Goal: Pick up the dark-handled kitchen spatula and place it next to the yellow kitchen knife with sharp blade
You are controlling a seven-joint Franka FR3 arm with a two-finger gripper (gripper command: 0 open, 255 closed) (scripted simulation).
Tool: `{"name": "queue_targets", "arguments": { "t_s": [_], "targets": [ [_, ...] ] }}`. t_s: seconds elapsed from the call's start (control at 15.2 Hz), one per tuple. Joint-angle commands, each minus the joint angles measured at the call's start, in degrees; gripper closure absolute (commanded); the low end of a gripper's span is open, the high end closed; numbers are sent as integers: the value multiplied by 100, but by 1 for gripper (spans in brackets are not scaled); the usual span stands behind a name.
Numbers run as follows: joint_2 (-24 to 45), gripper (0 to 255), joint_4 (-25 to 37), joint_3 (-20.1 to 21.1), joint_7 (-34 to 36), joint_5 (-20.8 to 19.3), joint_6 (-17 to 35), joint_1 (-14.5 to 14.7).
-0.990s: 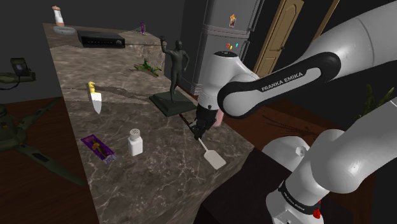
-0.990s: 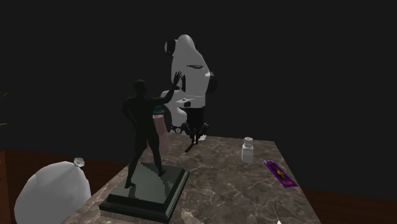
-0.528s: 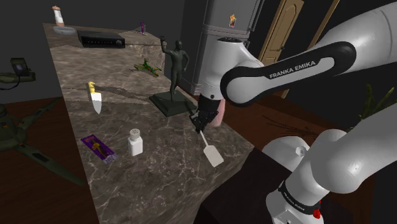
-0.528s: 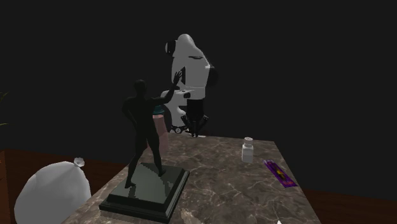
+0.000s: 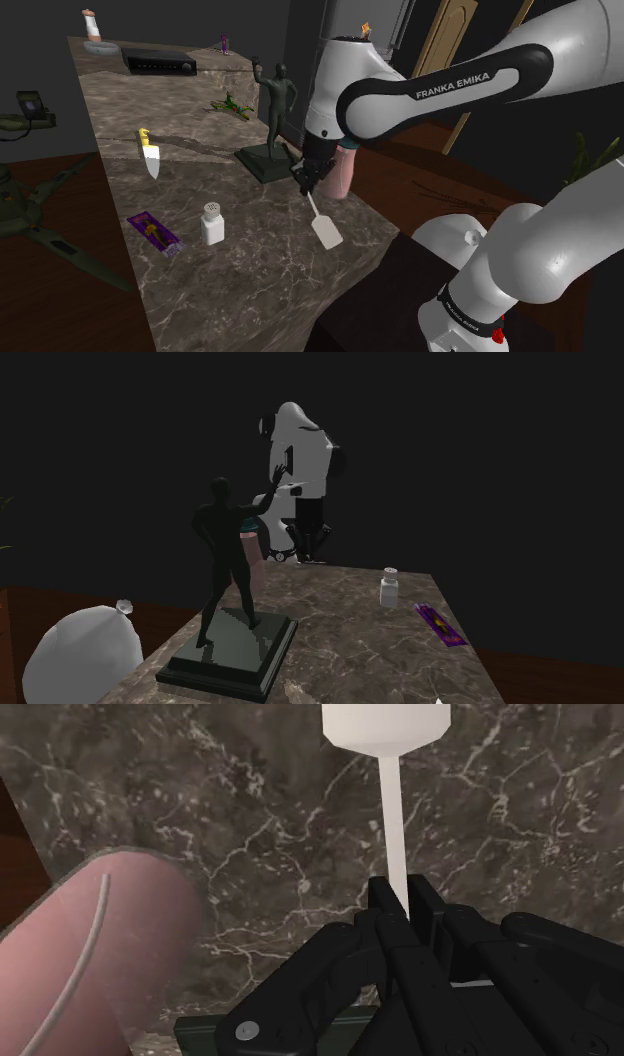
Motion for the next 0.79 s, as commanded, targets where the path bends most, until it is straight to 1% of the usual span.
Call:
{"name": "queue_targets", "arguments": {
  "t_s": [0.0,0.33,0.53,0.73],
  "targets": [
    [453,255,435,41,77,-159,3,-86],
    [1627,255,1683,134,360,-625,-132,-186],
    [2328,255,2514,144,518,-908,-312,-162],
    [3036,255,3424,123,645,-1171,-564,-79]
  ]
}}
